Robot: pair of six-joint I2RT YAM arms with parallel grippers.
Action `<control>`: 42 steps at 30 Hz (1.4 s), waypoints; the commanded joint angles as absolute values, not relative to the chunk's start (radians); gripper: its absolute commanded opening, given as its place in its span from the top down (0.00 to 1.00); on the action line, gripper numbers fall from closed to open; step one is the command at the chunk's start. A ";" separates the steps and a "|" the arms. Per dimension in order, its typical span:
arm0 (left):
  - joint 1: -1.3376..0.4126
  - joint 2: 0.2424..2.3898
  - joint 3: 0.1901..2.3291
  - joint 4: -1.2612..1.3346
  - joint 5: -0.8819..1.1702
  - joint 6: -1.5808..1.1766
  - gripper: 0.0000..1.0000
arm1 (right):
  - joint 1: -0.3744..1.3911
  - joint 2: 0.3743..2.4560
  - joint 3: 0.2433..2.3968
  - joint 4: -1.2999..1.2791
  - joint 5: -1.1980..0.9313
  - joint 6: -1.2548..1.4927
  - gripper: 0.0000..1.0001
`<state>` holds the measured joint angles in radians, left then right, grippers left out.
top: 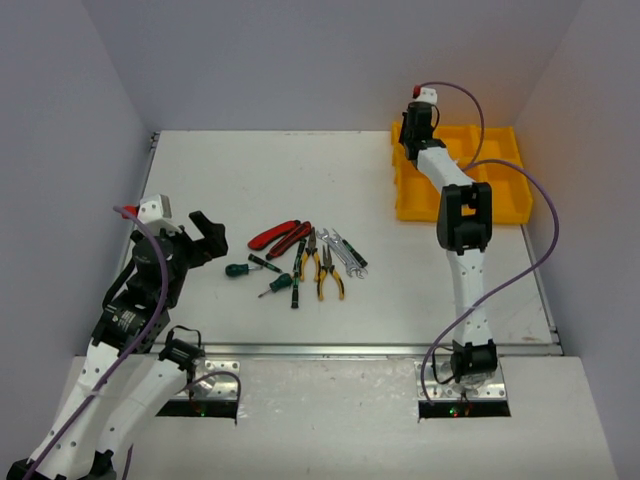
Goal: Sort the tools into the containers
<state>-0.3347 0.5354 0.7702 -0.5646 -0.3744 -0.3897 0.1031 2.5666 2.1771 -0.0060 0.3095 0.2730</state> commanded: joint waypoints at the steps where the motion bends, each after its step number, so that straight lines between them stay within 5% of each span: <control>1: -0.344 0.538 0.772 -0.517 -0.354 -0.373 0.00 | 0.111 2.482 2.109 0.081 0.360 0.351 0.98; 10: -0.344 0.526 0.770 -0.516 -0.354 -0.373 0.00 | 0.112 2.367 2.131 -0.026 0.354 0.402 0.13; 13: -0.344 0.523 0.770 -0.516 -0.352 -0.373 0.00 | 0.112 2.290 2.148 -0.059 0.353 0.390 0.05; 19: -0.344 0.532 0.770 -0.514 -0.351 -0.371 0.00 | 0.139 2.141 2.148 -0.225 0.177 0.331 0.01; 24: -0.342 0.575 0.778 -0.522 -0.371 -0.373 0.00 | 0.253 1.924 1.903 -0.531 0.076 0.226 0.01; 32: -0.342 0.595 0.776 -0.518 -0.356 -0.370 0.00 | 0.487 1.649 1.264 -0.438 -0.026 0.204 0.01; 38: -0.342 0.584 0.772 -0.514 -0.351 -0.367 0.00 | 0.537 1.642 1.139 -0.398 -0.032 0.210 0.01; 42: -0.342 0.586 0.770 -0.515 -0.352 -0.367 0.00 | 0.544 1.712 1.169 -0.436 -0.015 0.191 0.27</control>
<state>-0.3347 0.5930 0.7700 -0.5583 -0.3584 -0.3758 0.5312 1.6776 1.1110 -0.4738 -0.0268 0.2122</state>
